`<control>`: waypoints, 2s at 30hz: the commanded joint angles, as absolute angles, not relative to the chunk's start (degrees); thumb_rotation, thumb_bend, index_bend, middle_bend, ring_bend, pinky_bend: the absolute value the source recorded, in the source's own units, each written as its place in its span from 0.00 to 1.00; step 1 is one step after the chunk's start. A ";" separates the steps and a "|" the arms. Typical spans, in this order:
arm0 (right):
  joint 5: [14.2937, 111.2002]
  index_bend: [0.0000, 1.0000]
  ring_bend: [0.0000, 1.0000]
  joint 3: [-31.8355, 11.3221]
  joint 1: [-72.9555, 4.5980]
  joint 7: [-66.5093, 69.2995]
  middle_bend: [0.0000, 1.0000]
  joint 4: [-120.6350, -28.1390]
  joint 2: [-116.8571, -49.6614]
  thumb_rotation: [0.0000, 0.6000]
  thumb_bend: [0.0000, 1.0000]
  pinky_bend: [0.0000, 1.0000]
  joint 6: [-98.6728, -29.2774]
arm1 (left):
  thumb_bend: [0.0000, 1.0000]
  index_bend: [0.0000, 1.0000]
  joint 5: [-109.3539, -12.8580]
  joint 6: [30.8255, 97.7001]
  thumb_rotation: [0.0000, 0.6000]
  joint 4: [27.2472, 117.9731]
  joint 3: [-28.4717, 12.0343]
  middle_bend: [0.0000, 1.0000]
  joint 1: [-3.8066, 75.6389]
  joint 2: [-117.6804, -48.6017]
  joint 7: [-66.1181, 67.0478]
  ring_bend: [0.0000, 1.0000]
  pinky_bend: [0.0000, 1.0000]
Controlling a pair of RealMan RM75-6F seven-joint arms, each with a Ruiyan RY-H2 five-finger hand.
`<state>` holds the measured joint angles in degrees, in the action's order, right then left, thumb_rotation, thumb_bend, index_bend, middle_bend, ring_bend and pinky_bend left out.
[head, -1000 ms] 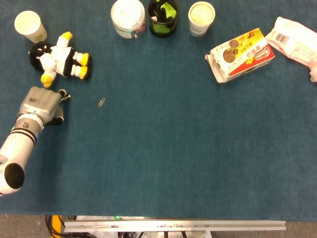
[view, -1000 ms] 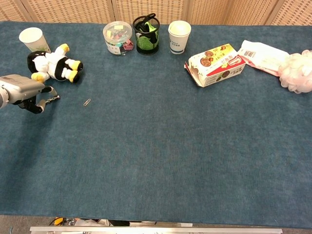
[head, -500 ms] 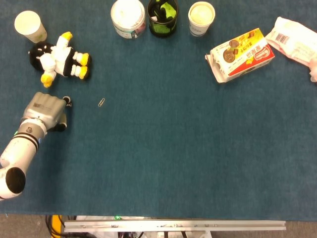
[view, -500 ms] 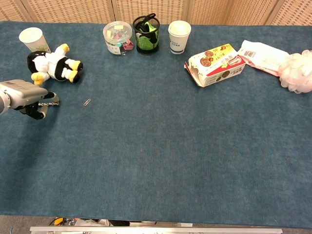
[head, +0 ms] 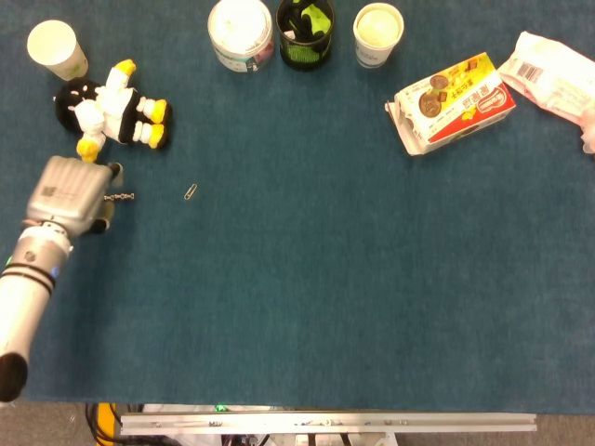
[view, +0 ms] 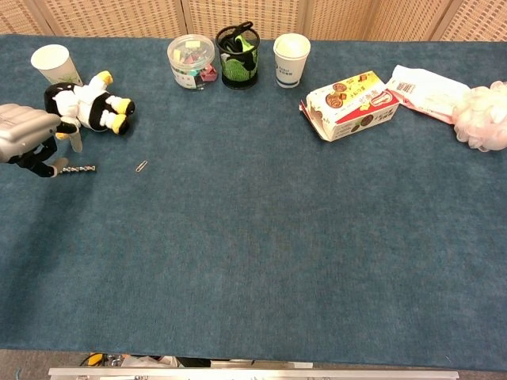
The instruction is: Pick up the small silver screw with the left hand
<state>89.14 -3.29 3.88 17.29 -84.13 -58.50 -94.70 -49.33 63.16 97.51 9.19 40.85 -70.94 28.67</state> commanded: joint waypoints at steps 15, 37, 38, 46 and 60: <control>89.46 0.54 0.66 -3.14 4.19 18.46 0.62 -83.52 -58.58 1.00 0.31 0.43 -95.30 | 0.30 0.39 -50.08 68.49 1.00 92.40 4.04 0.87 34.38 -78.48 32.60 0.86 0.81; 89.25 0.54 0.66 -3.17 4.50 20.24 0.62 -82.05 -58.78 1.00 0.31 0.43 -95.57 | 0.30 0.45 -41.57 66.95 1.00 86.29 -0.90 0.87 33.10 -83.75 39.51 0.86 0.81; 89.22 0.54 0.66 -3.17 4.53 20.27 0.62 -82.00 -58.78 1.00 0.31 0.43 -95.57 | 0.30 0.45 -41.36 66.81 1.00 86.09 -1.03 0.87 33.05 -83.89 39.61 0.86 0.81; 89.00 0.54 0.66 -3.20 4.73 20.90 0.62 -81.49 -58.85 1.00 0.31 0.43 -95.69 | 0.30 0.46 -39.78 65.91 1.00 84.47 -2.26 0.87 32.88 -85.76 40.34 0.86 0.81; 88.65 0.54 0.66 -3.26 5.30 21.77 0.62 -80.86 -58.74 1.00 0.31 0.43 -96.18 | 0.30 0.47 -37.91 65.73 1.00 82.69 -3.60 0.87 32.88 -87.73 42.85 0.86 0.81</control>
<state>88.65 -3.25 5.30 21.76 -80.87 -58.74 -96.18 -38.11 65.81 82.82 -3.49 32.85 -87.62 42.66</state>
